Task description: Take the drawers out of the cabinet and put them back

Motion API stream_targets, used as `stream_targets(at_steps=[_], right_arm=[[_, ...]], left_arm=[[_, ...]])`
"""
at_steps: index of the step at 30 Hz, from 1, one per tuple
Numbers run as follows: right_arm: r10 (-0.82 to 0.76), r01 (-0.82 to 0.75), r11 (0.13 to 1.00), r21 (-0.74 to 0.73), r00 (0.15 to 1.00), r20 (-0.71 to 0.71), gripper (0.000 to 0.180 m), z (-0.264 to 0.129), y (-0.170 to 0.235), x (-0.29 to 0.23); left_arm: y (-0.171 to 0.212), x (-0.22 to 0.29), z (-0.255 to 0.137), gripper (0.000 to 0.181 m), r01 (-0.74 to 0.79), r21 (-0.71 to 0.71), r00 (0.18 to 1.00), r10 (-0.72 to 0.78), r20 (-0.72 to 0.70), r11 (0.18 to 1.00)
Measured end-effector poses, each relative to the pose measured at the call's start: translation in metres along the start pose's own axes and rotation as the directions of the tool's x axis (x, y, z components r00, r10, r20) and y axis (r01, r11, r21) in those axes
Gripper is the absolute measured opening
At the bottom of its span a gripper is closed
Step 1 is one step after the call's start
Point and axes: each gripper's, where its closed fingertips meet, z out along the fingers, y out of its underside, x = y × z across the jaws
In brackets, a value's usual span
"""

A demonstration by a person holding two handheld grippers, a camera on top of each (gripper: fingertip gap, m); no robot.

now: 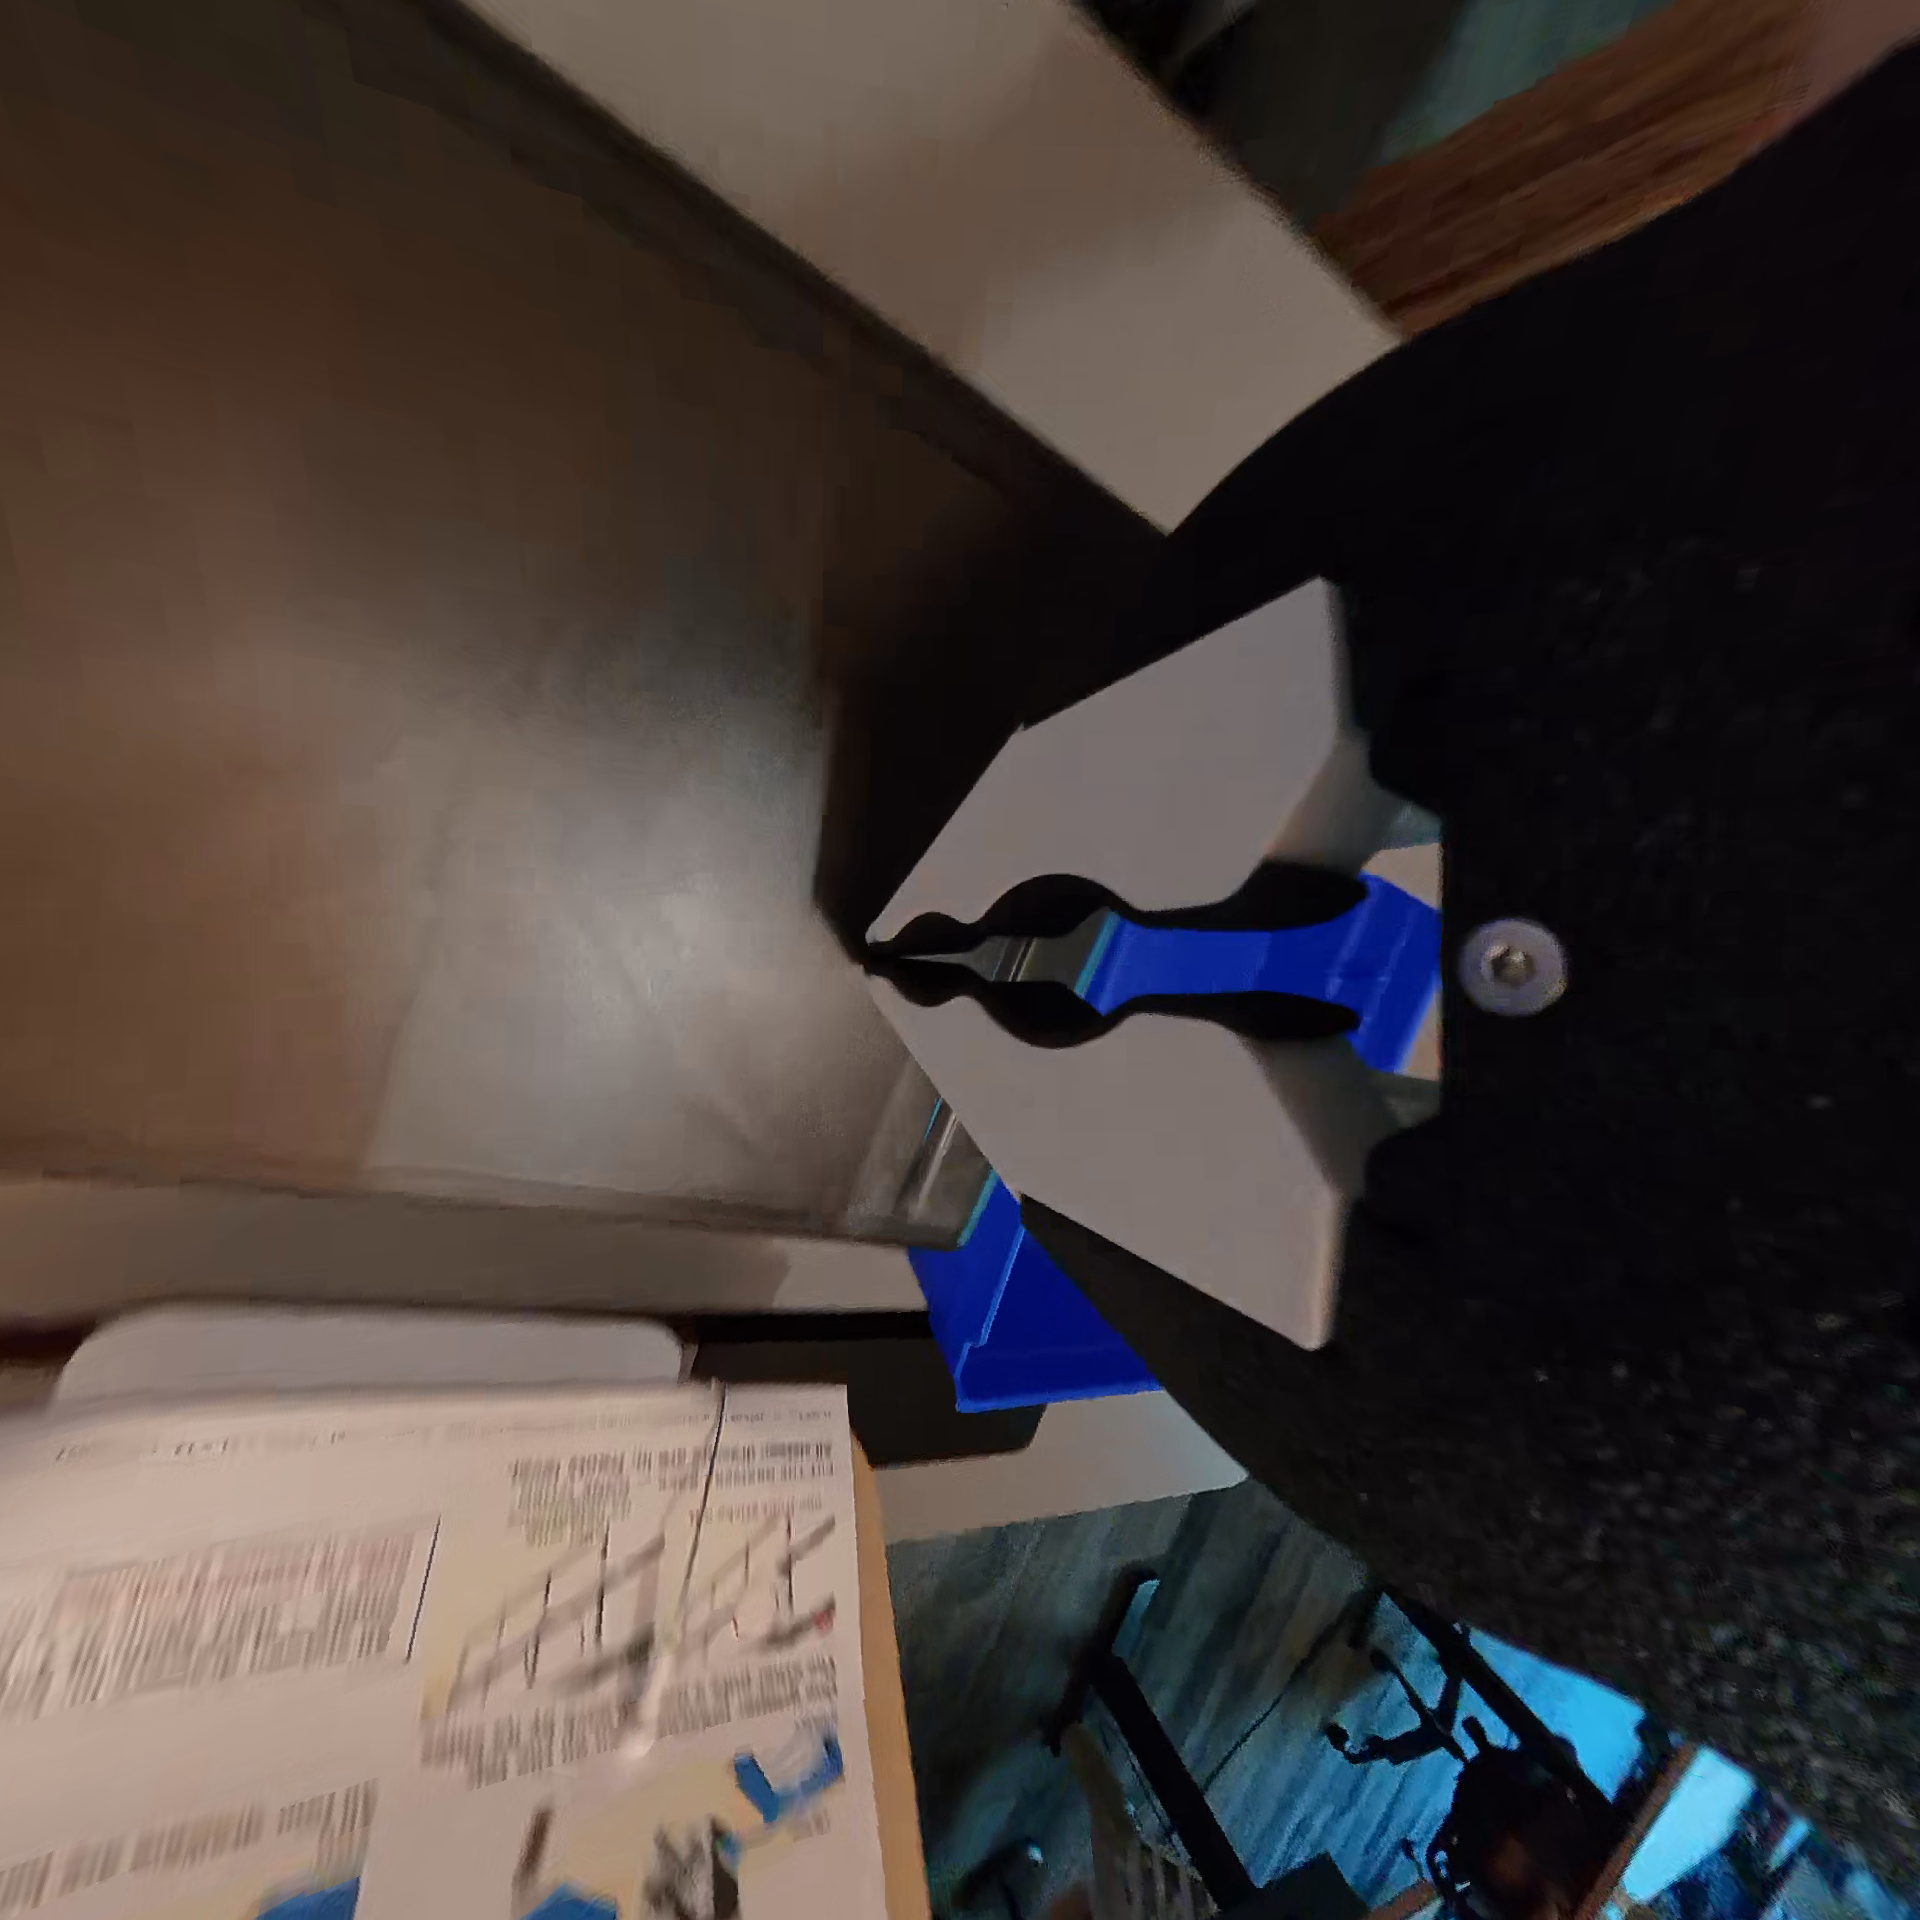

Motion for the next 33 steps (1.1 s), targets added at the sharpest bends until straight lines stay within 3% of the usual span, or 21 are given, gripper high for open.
stream_targets(at_steps=[3, 6, 9, 11, 13, 16, 19, 23, 27, 32, 33], right_arm=[[0.03, -0.029, 0.999, 0.016, 0.995, -0.094, 0.093, -0.019, 0.004, 0.017], [0.052, -0.046, 0.998, 0.037, 0.983, -0.174, 0.096, -0.033, 0.008, 0.037], [0.097, -0.083, 0.994, 0.071, 0.973, -0.212, 0.098, -0.034, 0.011, 0.052], [0.136, -0.124, 0.99, 0.071, 0.968, -0.211, 0.1, -0.029, 0.017, 0.057], [0.159, -0.146, 0.987, 0.072, 0.963, -0.217, 0.1, -0.022, 0.022, 0.062], [0.174, -0.159, 0.984, 0.076, 0.948, -0.268, 0.102, -0.01, 0.028, 0.078], [0.217, -0.206, 0.976, 0.07, 0.914, -0.343, 0.104, 0.0, 0.039, 0.103], [0.278, -0.264, 0.96, 0.09, 0.875, -0.397, 0.105, 0.015, 0.051, 0.129], [0.268, -0.27, 0.961, 0.053, 0.876, -0.4, 0.105, 0.037, 0.062, 0.144], [0.219, -0.243, 0.97, -0.005, 0.881, -0.42, 0.097, 0.06, 0.076, 0.162], [0.22, -0.241, 0.971, 0.002, 0.886, -0.407, 0.088, 0.064, 0.076, 0.162]], left_arm=[[-0.017, -0.021, -0.024, 0.008, 0.156, 0.262, 0.955, -0.213, 0.206, 0.952], [-0.051, -0.009, -0.08, 0.018, 0.224, 0.654, 0.85, -0.473, 0.232, 0.722], [-0.094, 0.057, -0.113, 0.027, 0.076, 0.844, 0.851, -0.476, 0.223, 0.531], [-0.13, 0.115, -0.108, 0.029, -0.041, 0.884, 0.881, -0.401, 0.252, 0.466], [-0.166, 0.164, -0.084, 0.035, -0.06, 0.906, 0.898, -0.373, 0.233, 0.42], [-0.218, 0.212, -0.024, 0.055, 0.086, 0.914, 0.926, -0.371, 0.074, 0.397], [-0.263, 0.231, 0.035, 0.08, 0.321, 0.882, 0.89, -0.429, -0.156, 0.345], [-0.298, 0.209, 0.086, 0.084, 0.393, 0.859, 0.802, -0.58, -0.145, 0.328], [-0.318, 0.163, 0.096, 0.082, 0.305, 0.905, 0.734, -0.678, -0.024, 0.298], [-0.319, 0.108, 0.126, 0.079, 0.345, 0.868, 0.614, -0.785, 0.078, 0.356], [-0.318, 0.101, 0.134, 0.076, 0.366, 0.854, 0.602, -0.794, 0.086, 0.37]])
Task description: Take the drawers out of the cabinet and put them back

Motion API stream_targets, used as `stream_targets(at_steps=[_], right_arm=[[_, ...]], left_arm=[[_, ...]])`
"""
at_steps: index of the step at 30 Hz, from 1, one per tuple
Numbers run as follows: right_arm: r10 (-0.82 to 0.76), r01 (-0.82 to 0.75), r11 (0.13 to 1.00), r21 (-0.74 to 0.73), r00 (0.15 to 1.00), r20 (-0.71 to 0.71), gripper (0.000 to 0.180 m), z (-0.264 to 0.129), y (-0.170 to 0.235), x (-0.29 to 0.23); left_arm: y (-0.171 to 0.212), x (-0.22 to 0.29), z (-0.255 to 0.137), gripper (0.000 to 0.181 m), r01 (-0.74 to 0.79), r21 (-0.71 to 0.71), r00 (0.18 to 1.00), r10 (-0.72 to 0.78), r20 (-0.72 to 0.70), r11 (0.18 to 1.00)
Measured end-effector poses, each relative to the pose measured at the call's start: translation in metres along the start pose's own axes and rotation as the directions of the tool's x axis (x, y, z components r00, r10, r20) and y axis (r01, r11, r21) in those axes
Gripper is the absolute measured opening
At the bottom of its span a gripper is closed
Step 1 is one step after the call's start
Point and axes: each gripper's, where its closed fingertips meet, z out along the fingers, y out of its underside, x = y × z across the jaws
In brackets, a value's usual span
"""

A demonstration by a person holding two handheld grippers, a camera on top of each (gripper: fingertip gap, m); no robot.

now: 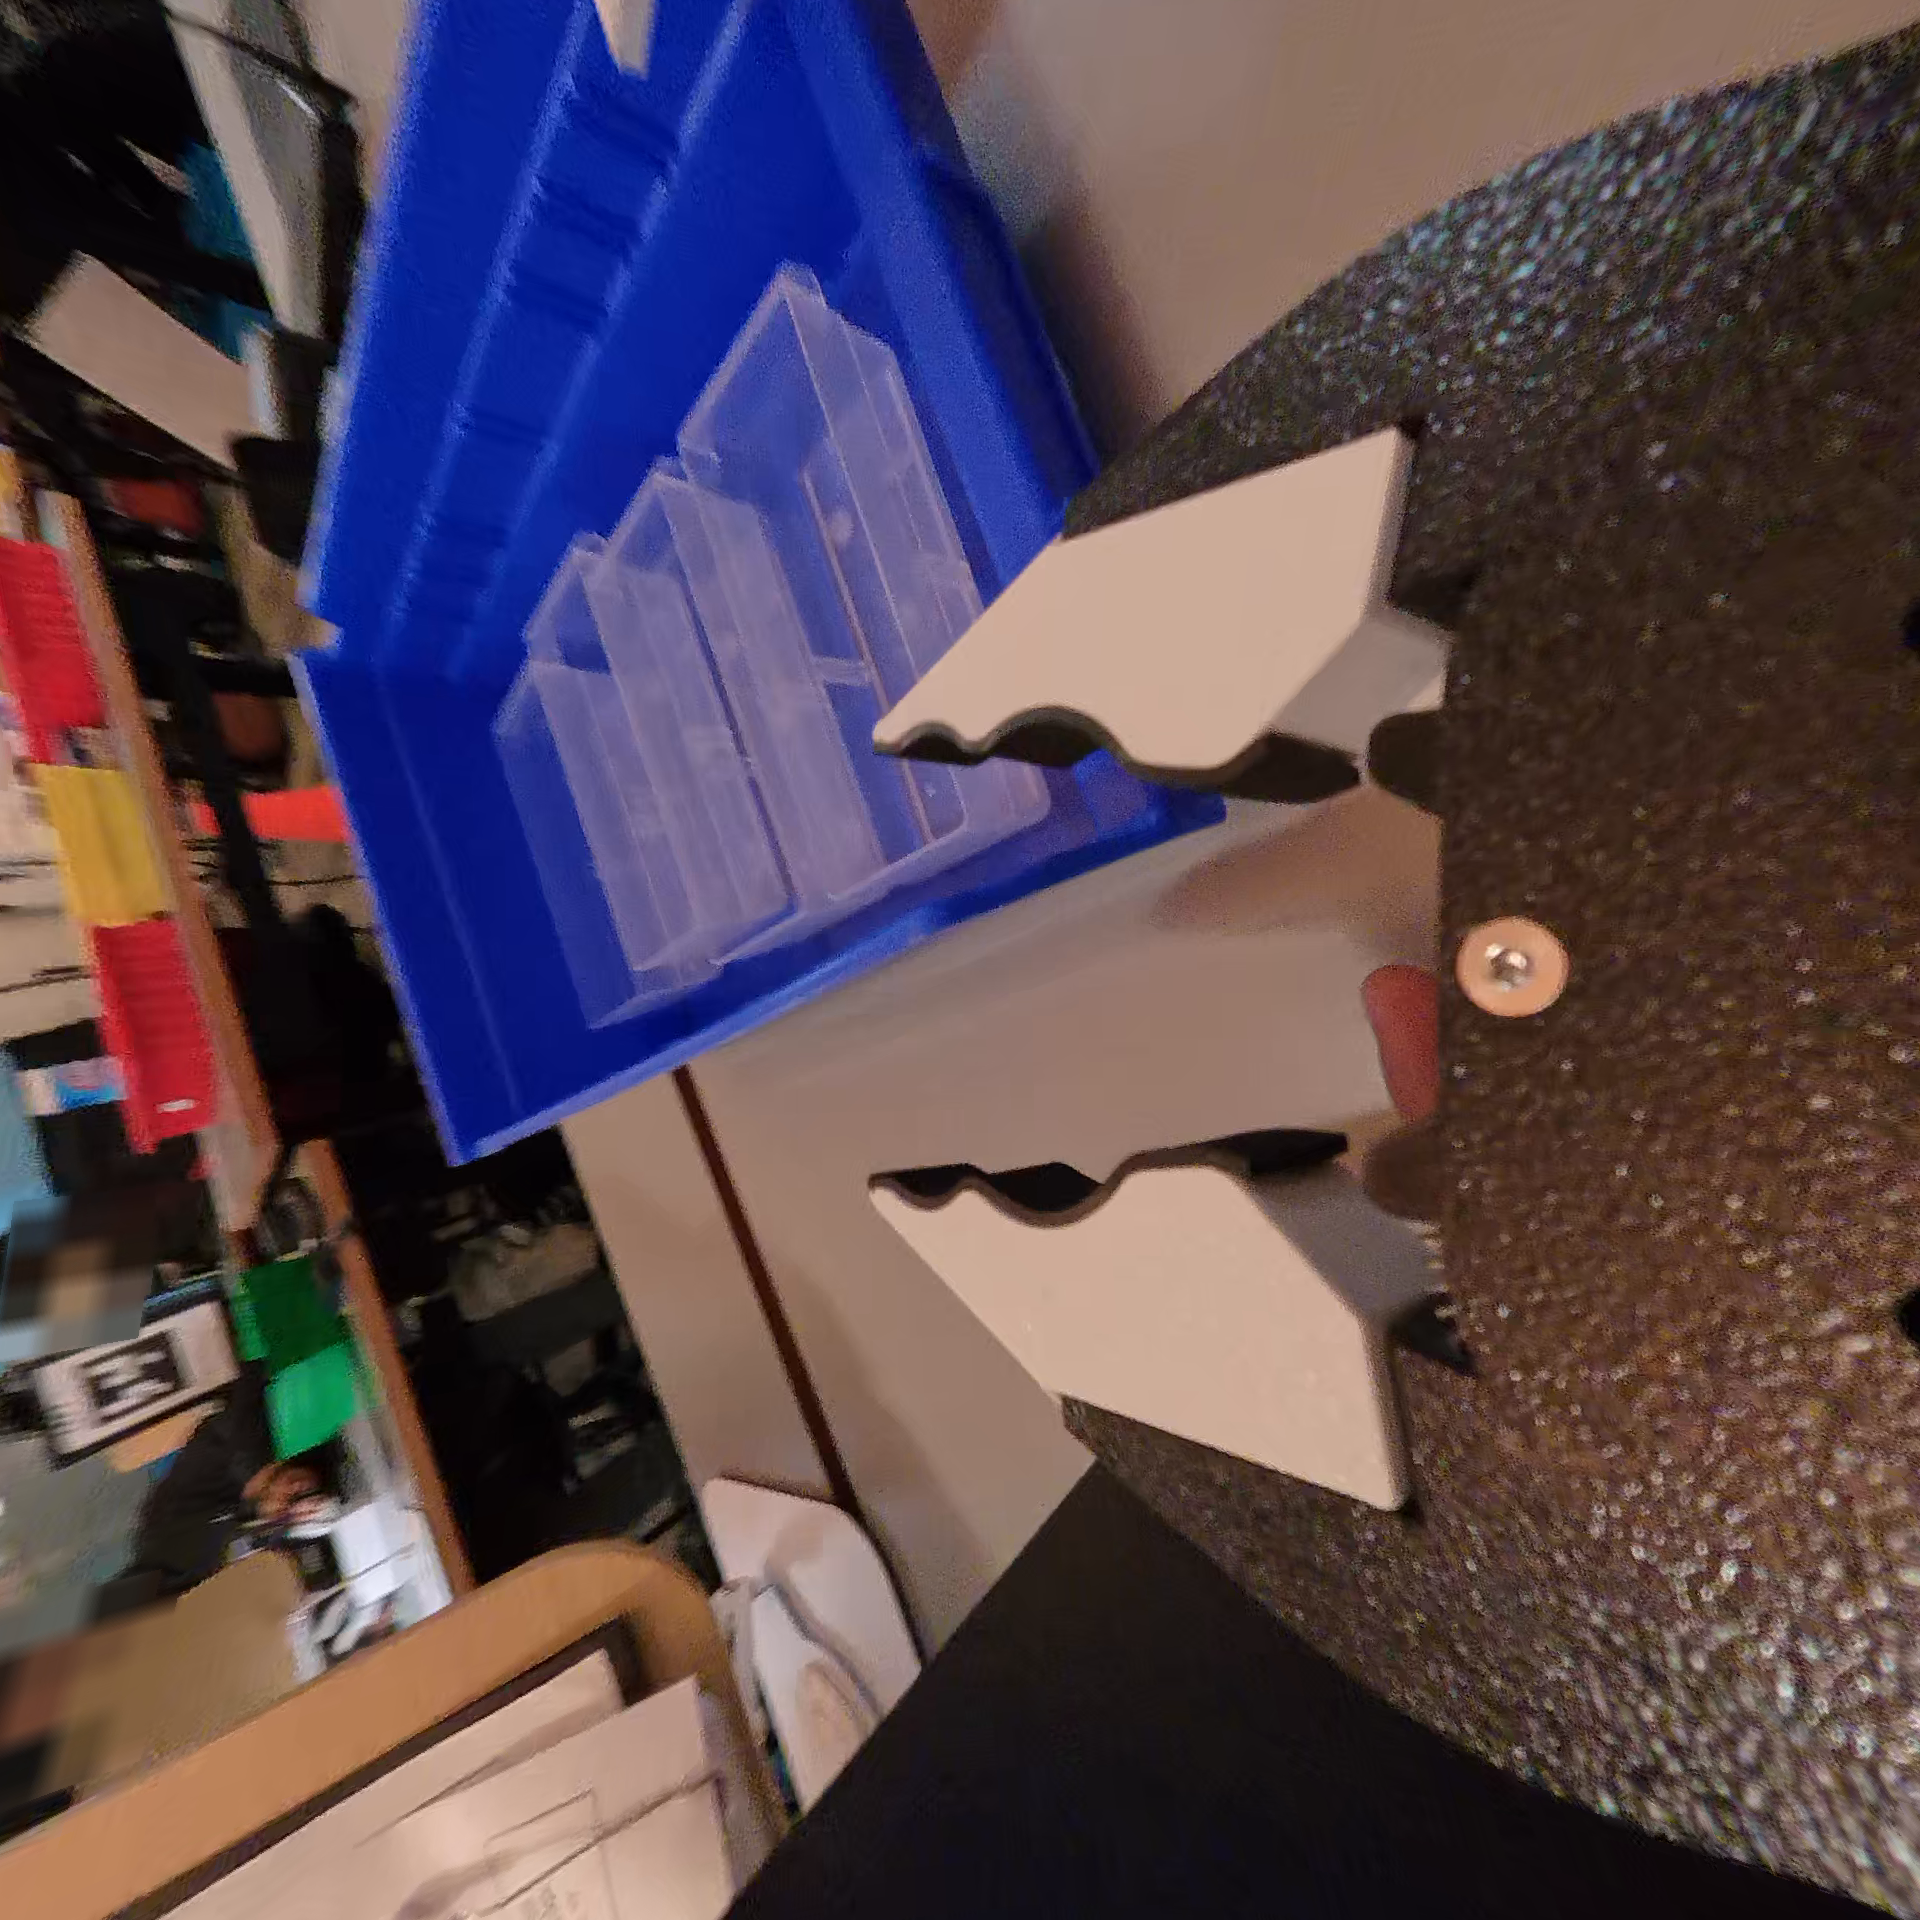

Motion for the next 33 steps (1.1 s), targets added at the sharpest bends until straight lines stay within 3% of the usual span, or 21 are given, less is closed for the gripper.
stream_targets(at_steps=[4, 10, 20, 23, 27, 33], right_arm=[[-0.058, 0.059, 0.998, 0.001, 0.978, 0.203, 0.002, 0.001, 0.001, -0.031], [-0.008, 0.009, 1.0, -0.015, 0.995, 0.099, 0.002, -0.037, 0.015, -0.029], [0.152, -0.149, 0.986, 0.076, 0.988, -0.038, 0.004, -0.233, 0.086, -0.078], [0.108, -0.107, 0.992, 0.061, 0.994, -0.01, 0.006, -0.292, 0.107, -0.096], [0.172, -0.172, 0.984, 0.048, 0.985, 0.021, 0.007, -0.352, 0.126, -0.113], [0.087, -0.095, 0.993, 0.066, 0.988, 0.124, 0.008, -0.401, 0.147, -0.156]], left_arm=[[0.015, 0.007, 0.015, 0.013, 0.049, -0.081, 0.995, -0.056, -0.08, 0.996], [0.021, 0.012, -0.014, 0.01, 0.021, -0.075, 0.996, -0.027, -0.083, 0.997], [0.06, 0.003, -0.161, 0.005, -0.021, -0.055, 0.96, 0.005, -0.28, 0.998], [0.074, -0.001, -0.215, 0.005, -0.009, -0.039, 0.941, -0.004, -0.337, 0.999], [0.091, -0.005, -0.282, 0.007, -0.035, -0.018, 0.93, 0.026, -0.368, 0.999], [0.113, -0.034, -0.345, 0.006, -0.016, -0.06, 0.937, -0.005, -0.348, 0.998]])
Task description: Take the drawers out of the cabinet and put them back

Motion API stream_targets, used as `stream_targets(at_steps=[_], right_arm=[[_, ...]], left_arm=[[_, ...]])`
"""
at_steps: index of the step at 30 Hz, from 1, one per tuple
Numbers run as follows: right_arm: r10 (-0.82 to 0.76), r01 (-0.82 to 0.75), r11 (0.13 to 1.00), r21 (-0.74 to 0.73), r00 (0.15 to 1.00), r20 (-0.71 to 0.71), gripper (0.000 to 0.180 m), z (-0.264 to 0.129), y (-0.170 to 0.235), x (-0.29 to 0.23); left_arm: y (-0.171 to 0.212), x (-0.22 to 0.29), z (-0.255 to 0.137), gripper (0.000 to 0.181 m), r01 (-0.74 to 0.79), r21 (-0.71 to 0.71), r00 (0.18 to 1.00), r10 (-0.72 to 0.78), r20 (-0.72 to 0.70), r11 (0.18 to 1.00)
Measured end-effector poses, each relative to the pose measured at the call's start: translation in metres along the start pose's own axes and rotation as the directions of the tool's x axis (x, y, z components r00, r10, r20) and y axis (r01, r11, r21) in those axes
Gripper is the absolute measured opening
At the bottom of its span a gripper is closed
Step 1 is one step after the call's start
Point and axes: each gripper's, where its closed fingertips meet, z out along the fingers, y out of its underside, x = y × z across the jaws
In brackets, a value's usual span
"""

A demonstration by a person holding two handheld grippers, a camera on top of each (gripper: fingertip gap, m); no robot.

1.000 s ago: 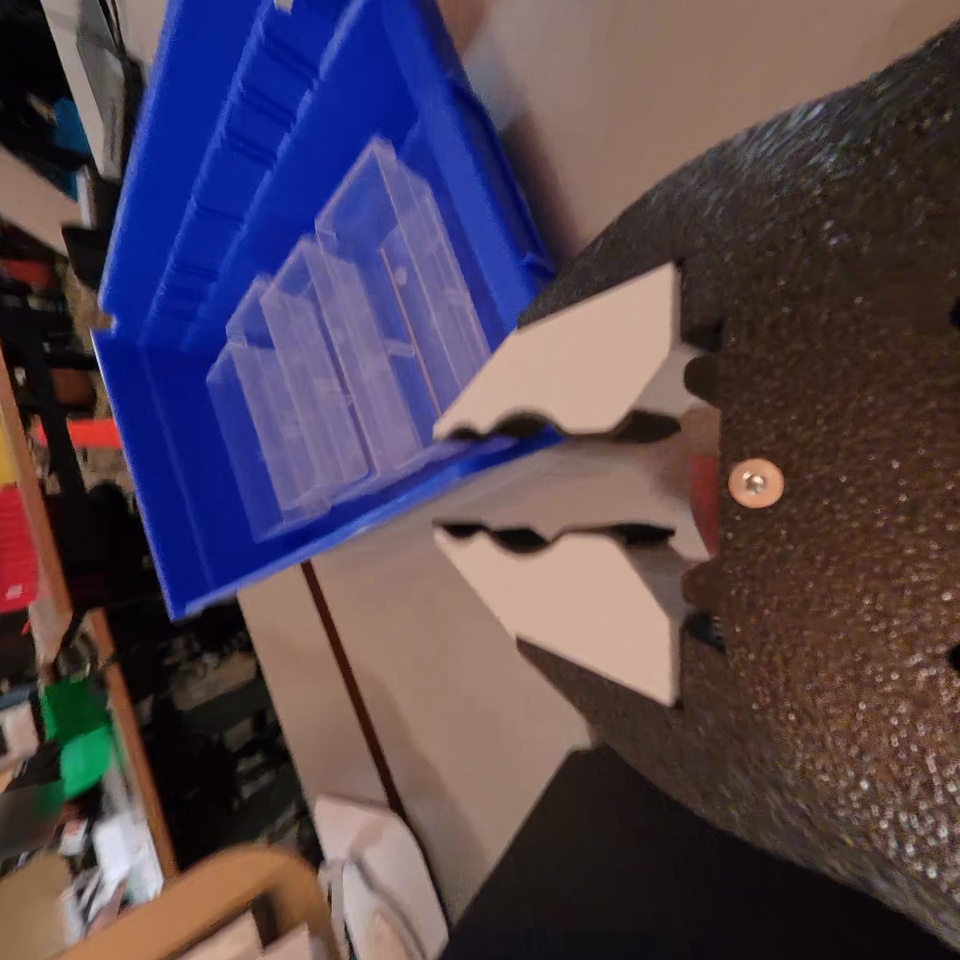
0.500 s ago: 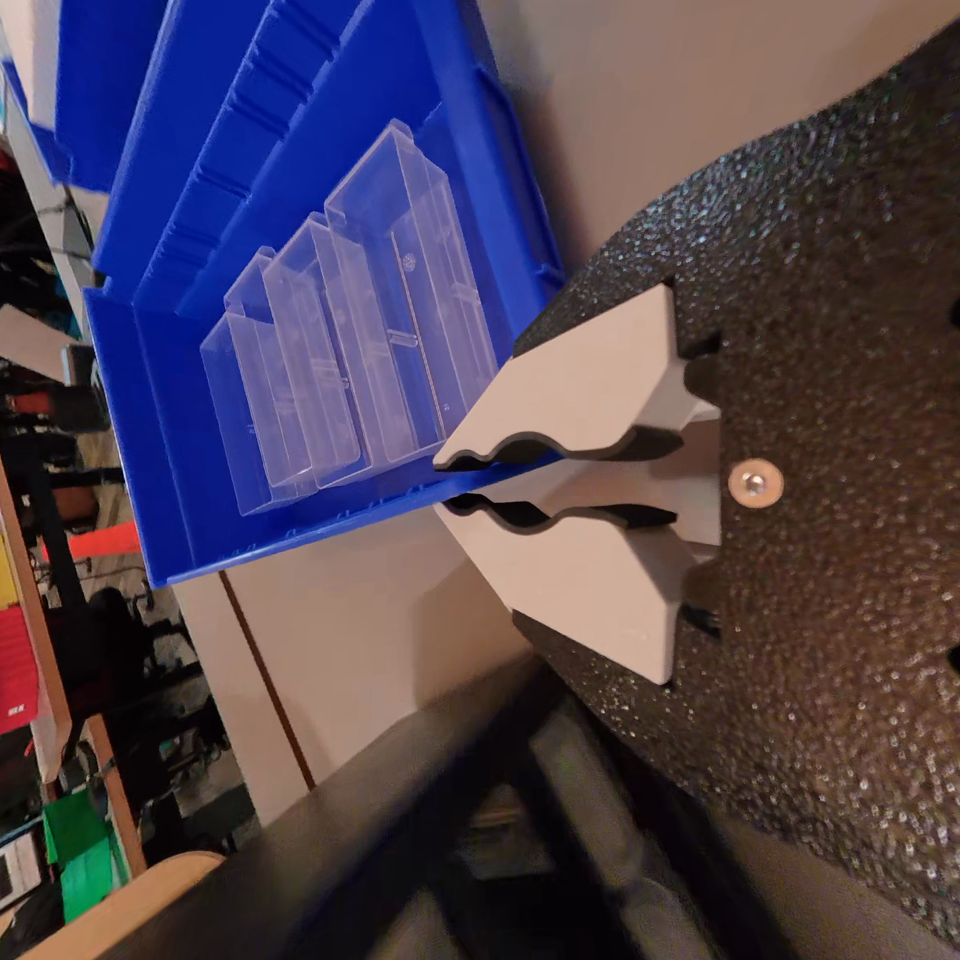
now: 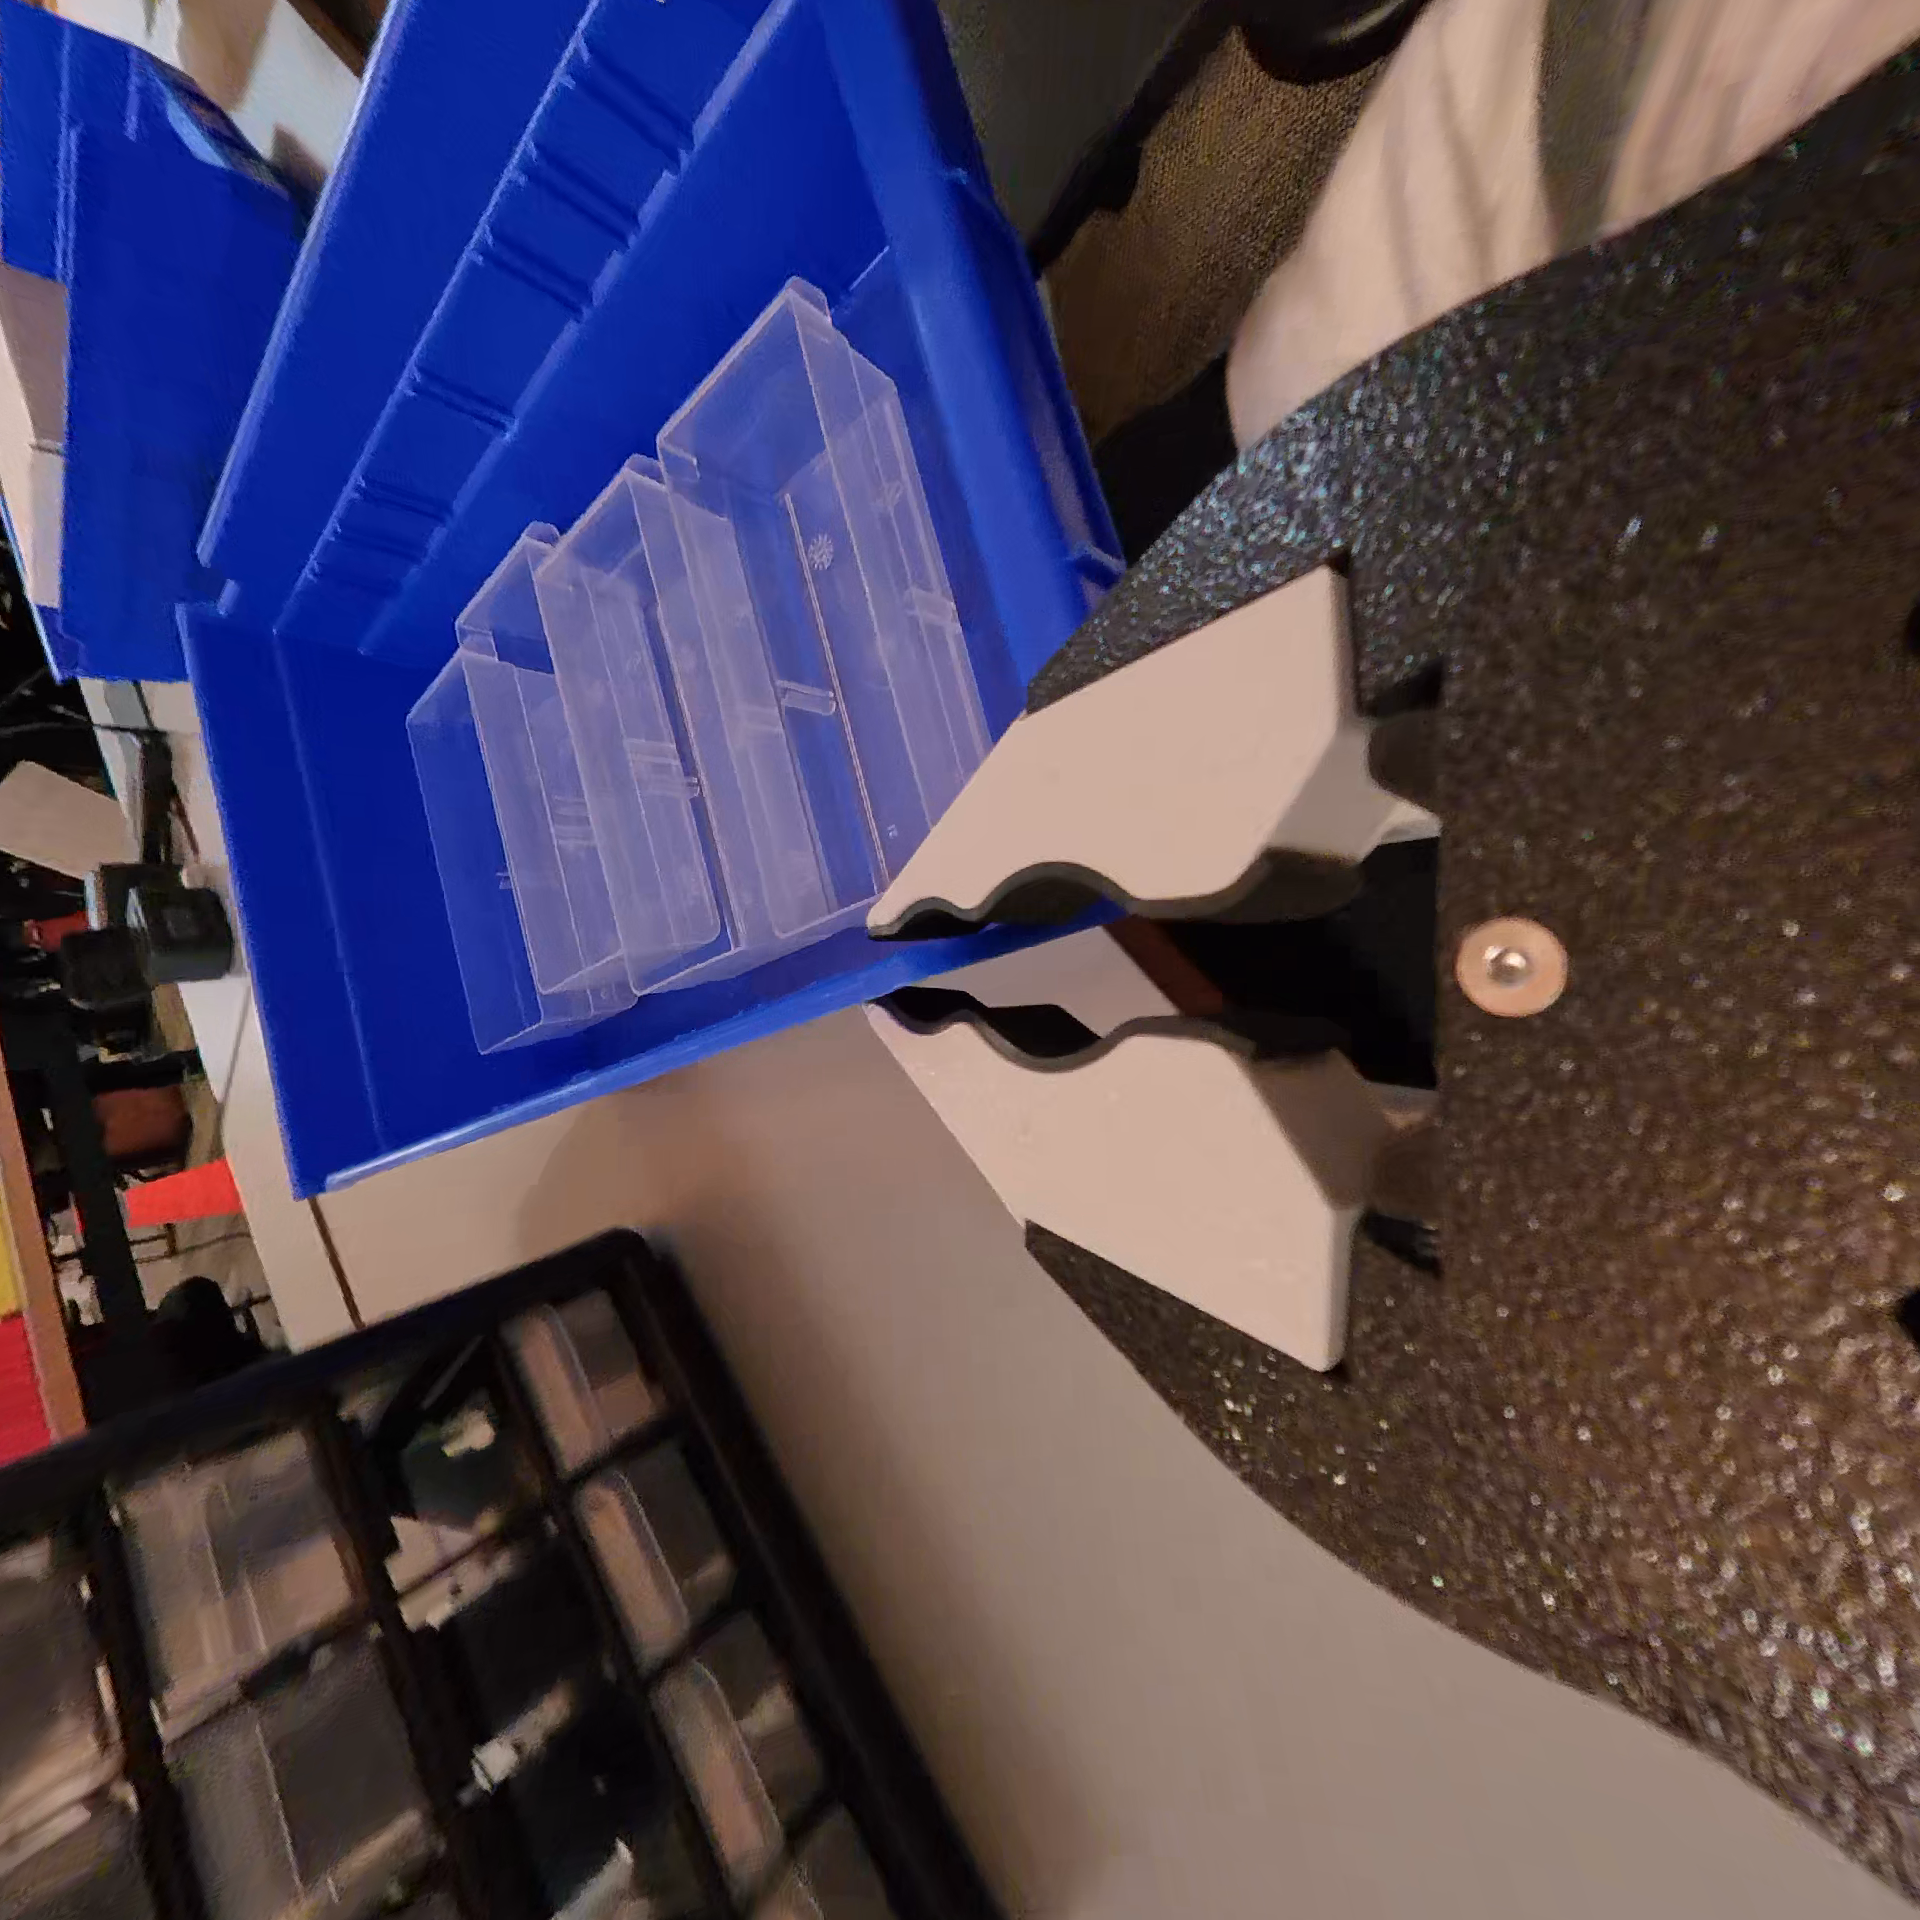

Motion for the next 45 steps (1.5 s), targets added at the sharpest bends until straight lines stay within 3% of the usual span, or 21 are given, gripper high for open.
stream_targets(at_steps=[9, 24, 29, 34, 35, 38, 40, 42, 43, 45], right_arm=[[-0.034, 0.045, 0.998, -0.037, 0.966, 0.256, 0.011, -0.03, 0.014, -0.063], [-0.034, 0.112, 0.987, -0.116, 0.849, 0.527, 0.015, 0.015, 0.02, -0.151], [0.087, 0.044, 0.982, -0.182, 0.754, 0.652, 0.059, 0.019, 0.008, -0.168], [0.021, 0.065, 0.988, -0.139, 0.837, 0.547, 0.087, 0.03, -0.022, -0.135], [-0.021, 0.092, 0.99, -0.111, 0.857, 0.516, 0.093, 0.03, -0.037, -0.131], [-0.132, 0.126, 0.991, 0.047, 0.836, 0.532, 0.097, 0.02, -0.101, -0.166], [-0.104, 0.027, 0.992, 0.121, 0.718, 0.689, 0.091, 0.002, -0.139, -0.236], [-0.125, 0.017, 0.99, 0.141, 0.57, 0.812, 0.089, -0.001, -0.148, -0.317], [-0.152, 0.077, 0.988, 0.131, 0.537, 0.83, 0.091, 0.012, -0.143, -0.353], [-0.195, 0.152, 0.98, 0.129, 0.594, 0.78, 0.098, 0.066, -0.137, -0.407]], left_arm=[[0.028, -0.023, -0.083, 0.009, 0.074, -0.068, 0.997, -0.072, 0.035, 0.995], [0.06, -0.094, -0.139, 0.014, 0.123, -0.077, 0.974, -0.105, 0.202, 0.989], [0.06, -0.102, -0.143, 0.02, 0.088, -0.092, 0.98, -0.069, 0.189, 0.992], [0.041, -0.118, -0.16, 0.055, 0.071, -0.061, 0.983, -0.06, 0.171, 0.996], [0.031, -0.128, -0.164, 0.05, 0.1, -0.029, 0.98, -0.093, 0.174, 0.995], [-0.002, -0.188, -0.177, 0.052, 0.099, 0.094, 0.96, -0.12, 0.254, 0.991], [-0.013, -0.258, -0.184, 0.057, 0.044, 0.106, 0.91, -0.084, 0.405, 0.993], [-0.008, -0.338, -0.183, 0.078, 0.048, 0.041, 0.839, -0.062, 0.541, 0.998], [-0.001, -0.378, -0.183, 0.079, 0.082, 0.013, 0.795, -0.073, 0.602, 0.997], [0.014, -0.448, -0.179, 0.086, 0.185, 0.014, 0.718, -0.144, 0.681, 0.983]])
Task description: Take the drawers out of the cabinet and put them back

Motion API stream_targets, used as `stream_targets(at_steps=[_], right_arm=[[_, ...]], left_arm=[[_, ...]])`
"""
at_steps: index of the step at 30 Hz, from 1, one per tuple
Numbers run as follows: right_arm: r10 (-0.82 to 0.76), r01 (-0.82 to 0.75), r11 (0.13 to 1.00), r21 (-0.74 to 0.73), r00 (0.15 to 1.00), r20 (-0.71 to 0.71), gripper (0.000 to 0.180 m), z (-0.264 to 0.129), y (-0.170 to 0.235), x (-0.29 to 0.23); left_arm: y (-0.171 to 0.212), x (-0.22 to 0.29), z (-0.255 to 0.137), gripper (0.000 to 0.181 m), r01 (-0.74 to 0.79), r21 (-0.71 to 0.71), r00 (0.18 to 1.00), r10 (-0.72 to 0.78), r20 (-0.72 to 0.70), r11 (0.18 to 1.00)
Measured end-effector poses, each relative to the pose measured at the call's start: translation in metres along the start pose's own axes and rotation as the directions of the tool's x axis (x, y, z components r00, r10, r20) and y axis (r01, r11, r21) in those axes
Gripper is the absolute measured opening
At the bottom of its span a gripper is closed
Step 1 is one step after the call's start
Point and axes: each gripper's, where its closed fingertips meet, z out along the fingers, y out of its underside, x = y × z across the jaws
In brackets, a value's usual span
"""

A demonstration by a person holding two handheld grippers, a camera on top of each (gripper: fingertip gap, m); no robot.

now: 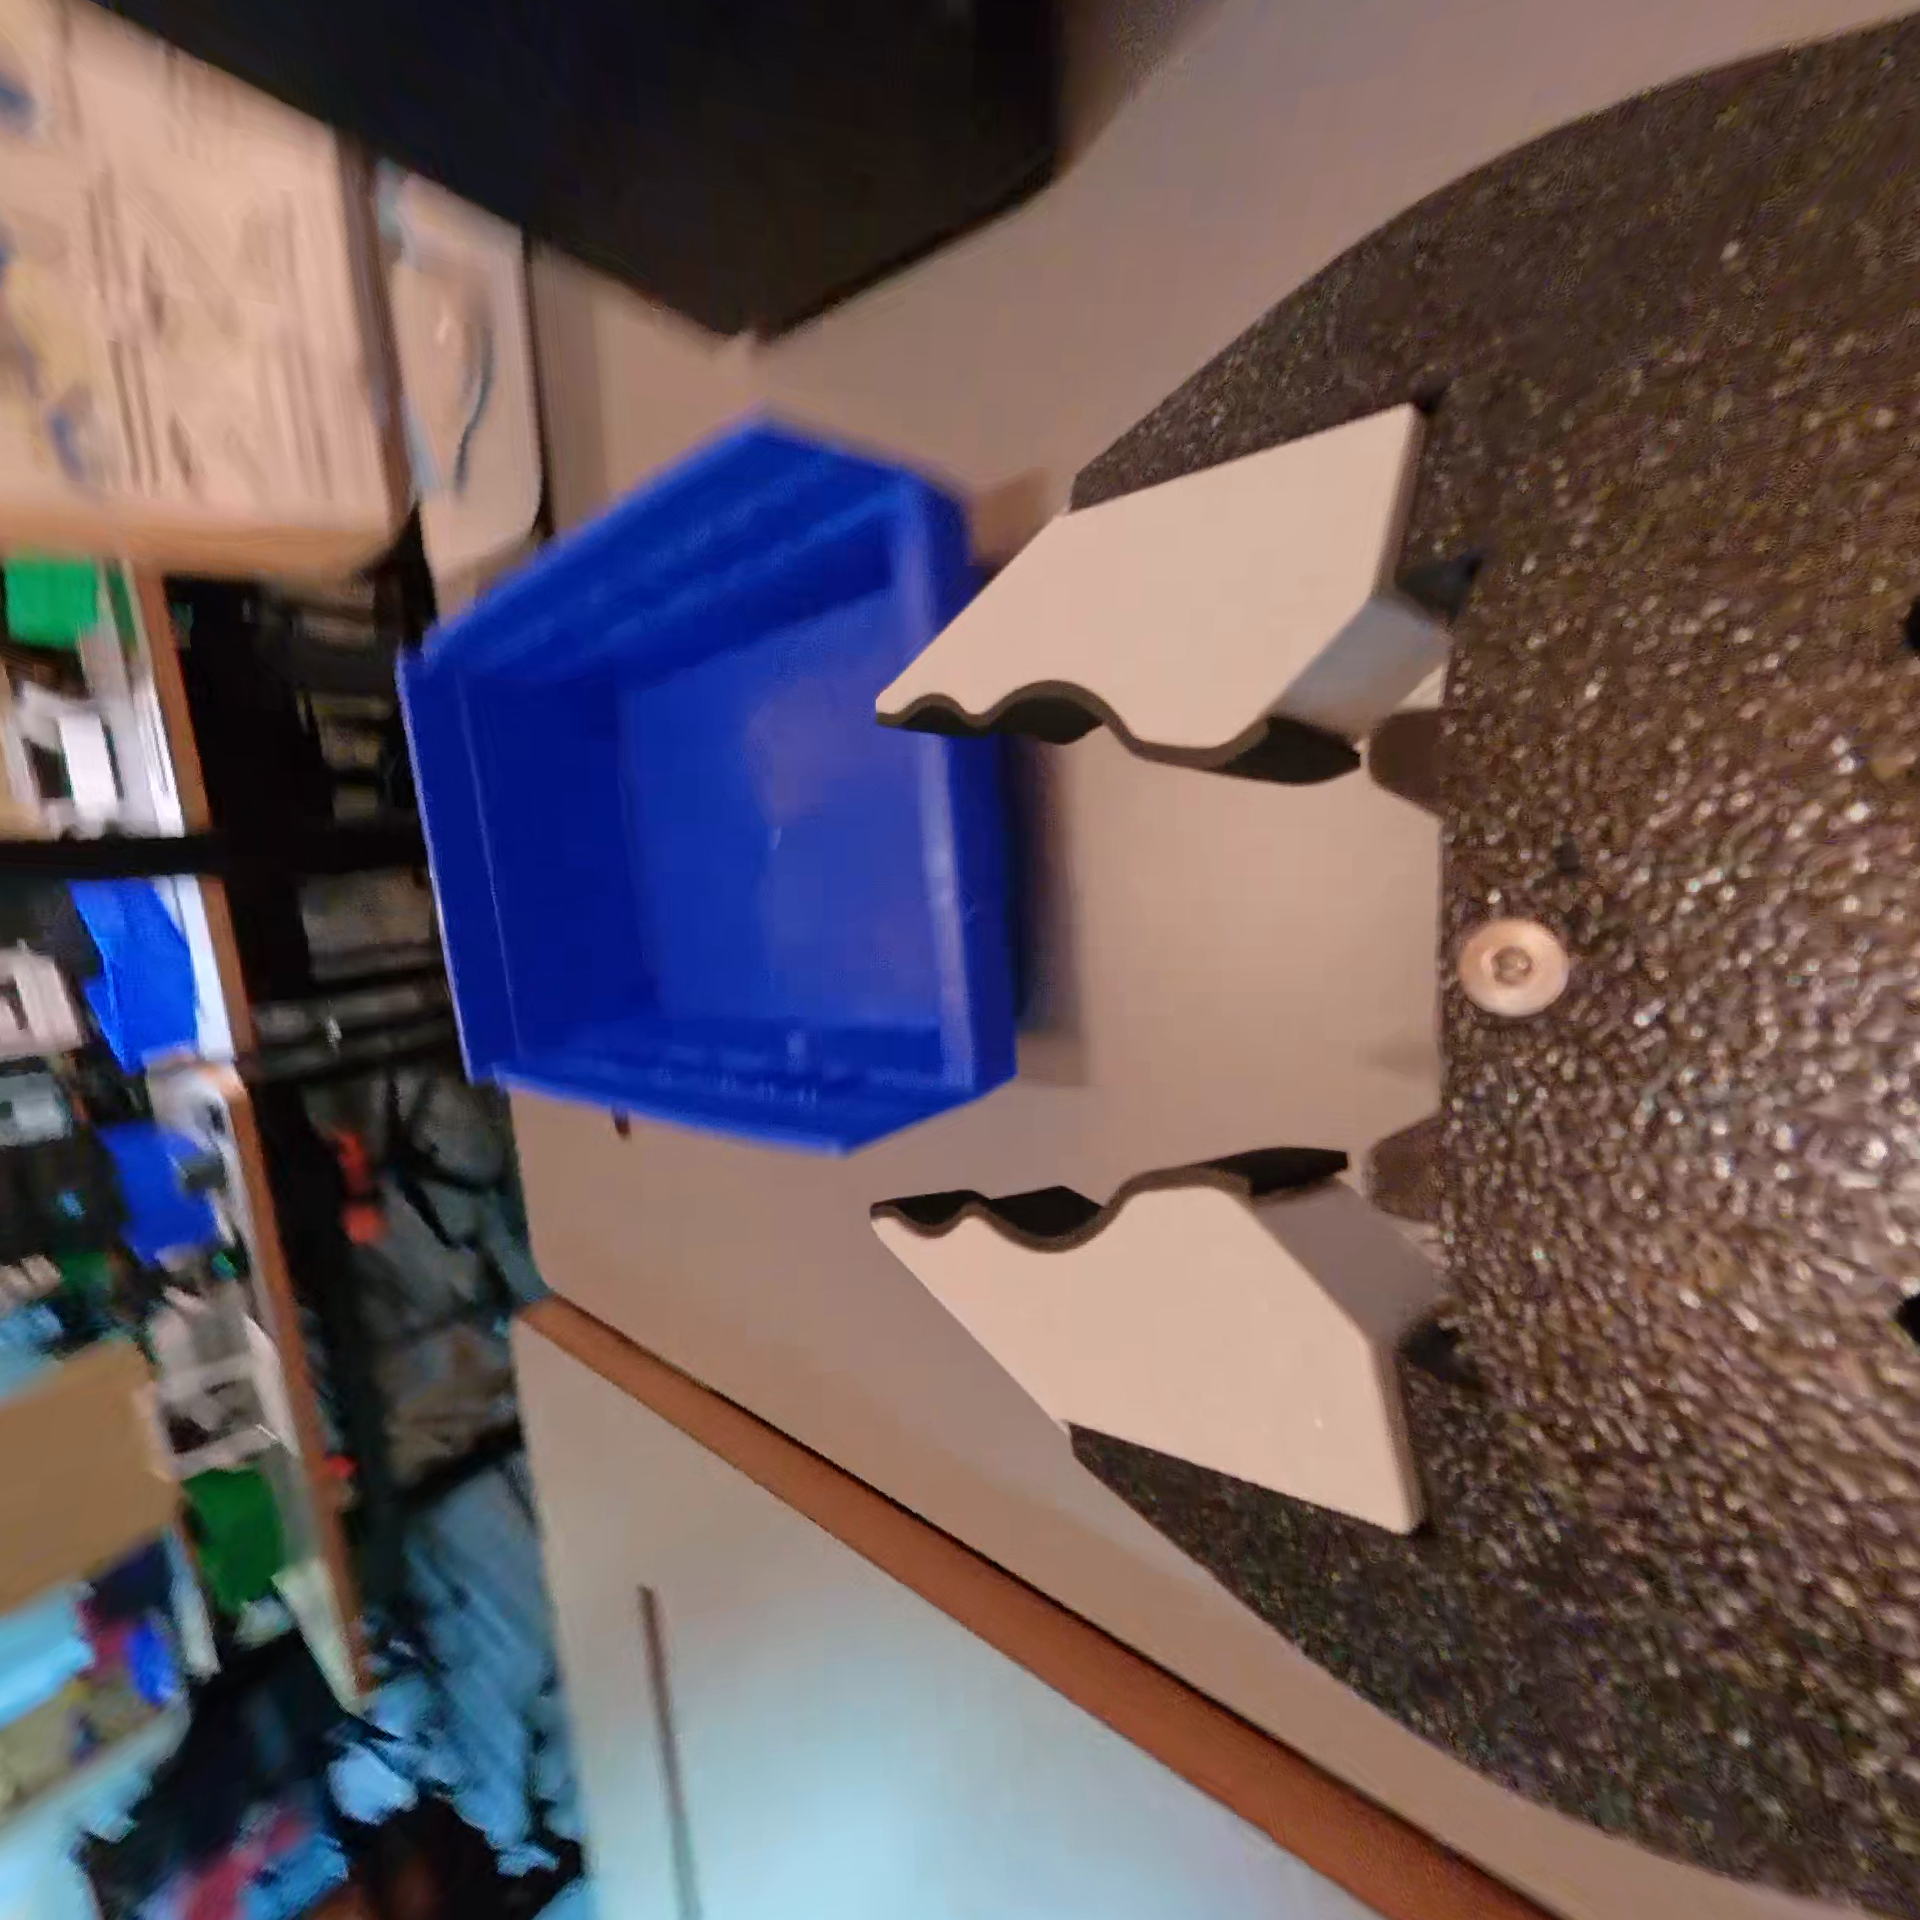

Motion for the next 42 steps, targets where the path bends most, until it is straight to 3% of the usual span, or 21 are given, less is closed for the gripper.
stream_targets(at_steps=[2, 4, 6, 7, 8, 10, 13, 17, 20, 21, 22, 23, 26, 27, 31, 35, 42], right_arm=[[0.009, -0.008, 1.0, 0.011, 0.99, -0.138, 0.101, 0.069, 0.003, 0.028], [0.098, -0.105, 0.994, -0.033, 0.983, -0.158, 0.099, 0.128, 0.02, 0.039], [0.115, -0.14, 0.984, -0.106, 0.971, -0.21, 0.079, 0.175, 0.048, 0.05], [0.143, -0.186, 0.974, -0.132, 0.948, -0.283, 0.077, 0.191, 0.063, 0.062], [0.157, -0.213, 0.965, -0.153, 0.937, -0.311, 0.083, 0.206, 0.076, 0.067], [0.096, -0.182, 0.958, -0.222, 0.931, -0.351, 0.072, 0.23, 0.097, 0.078], [0.043, -0.171, 0.954, -0.246, 0.891, -0.453, 0.077, 0.248, 0.111, 0.111], [0.128, -0.289, 0.921, -0.262, 0.858, -0.498, 0.073, 0.266, 0.128, 0.142], [0.164, -0.352, 0.852, -0.388, 0.883, -0.441, 0.069, 0.285, 0.16, 0.139], [0.184, -0.367, 0.83, -0.42, 0.892, -0.413, 0.066, 0.291, 0.17, 0.137], [0.249, -0.389, 0.819, -0.422, 0.903, -0.35, 0.048, 0.298, 0.17, 0.128], [0.279, -0.424, 0.809, -0.408, 0.887, -0.368, 0.043, 0.3, 0.169, 0.129], [0.171, -0.394, 0.802, -0.45, 0.872, -0.459, 0.017, 0.29, 0.172, 0.14], [0.199, -0.417, 0.796, -0.438, 0.864, -0.463, 0.014, 0.288, 0.169, 0.14], [0.206, -0.339, 0.865, -0.371, 0.912, -0.354, 0.002, 0.281, 0.117, 0.124], [0.135, -0.205, 0.947, -0.248, 0.953, -0.272, 0.003, 0.25, 0.022, 0.103], [0.095, -0.087, 0.995, 0.041, 0.956, -0.276, 0.003, 0.13, -0.125, 0.121]], left_arm=[[0.006, -0.034, 0.039, 0.089, 0.128, -0.034, 0.991, -0.127, 0.046, 0.991], [0.013, -0.058, 0.062, 0.09, 0.272, -0.052, 0.959, -0.266, 0.095, 0.961], [0.016, -0.064, 0.079, 0.102, 0.334, -0.05, 0.941, -0.33, 0.069, 0.941], [0.018, -0.066, 0.086, 0.102, 0.343, -0.044, 0.938, -0.34, 0.068, 0.938], [0.02, -0.07, 0.093, 0.102, 0.338, -0.043, 0.939, -0.334, 0.081, 0.94], [0.028, -0.081, 0.106, 0.104, 0.297, -0.067, 0.949, -0.287, 0.13, 0.953], [0.033, -0.094, 0.12, 0.103, 0.266, -0.08, 0.955, -0.251, 0.16, 0.961], [0.044, -0.092, 0.137, 0.096, 0.252, -0.134, 0.964, -0.237, 0.121, 0.958], [0.057, -0.08, 0.149, 0.068, 0.295, -0.199, 0.955, -0.285, 0.079, 0.935], [0.06, -0.075, 0.151, 0.044, 0.311, -0.213, 0.95, -0.304, 0.065, 0.926], [0.06, -0.066, 0.152, 0.02, 0.31, -0.216, 0.949, -0.314, 0.021, 0.926], [0.058, -0.057, 0.152, 0.003, 0.3, -0.212, 0.95, -0.311, -0.021, 0.93], [0.057, -0.053, 0.139, 0.001, 0.233, -0.217, 0.972, -0.224, 0.067, 0.948], [0.052, -0.052, 0.132, 0.001, 0.232, -0.204, 0.972, -0.219, 0.086, 0.951], [-0.006, -0.06, 0.073, 0.002, 0.202, -0.025, 0.958, -0.193, 0.212, 0.979], [-0.092, -0.059, -0.001, 0.002, 0.09, 0.133, 0.923, -0.133, 0.362, 0.987], [-0.245, 0.009, -0.105, 0.001, -0.058, 0.404, 0.937, -0.089, 0.337, 0.913]])
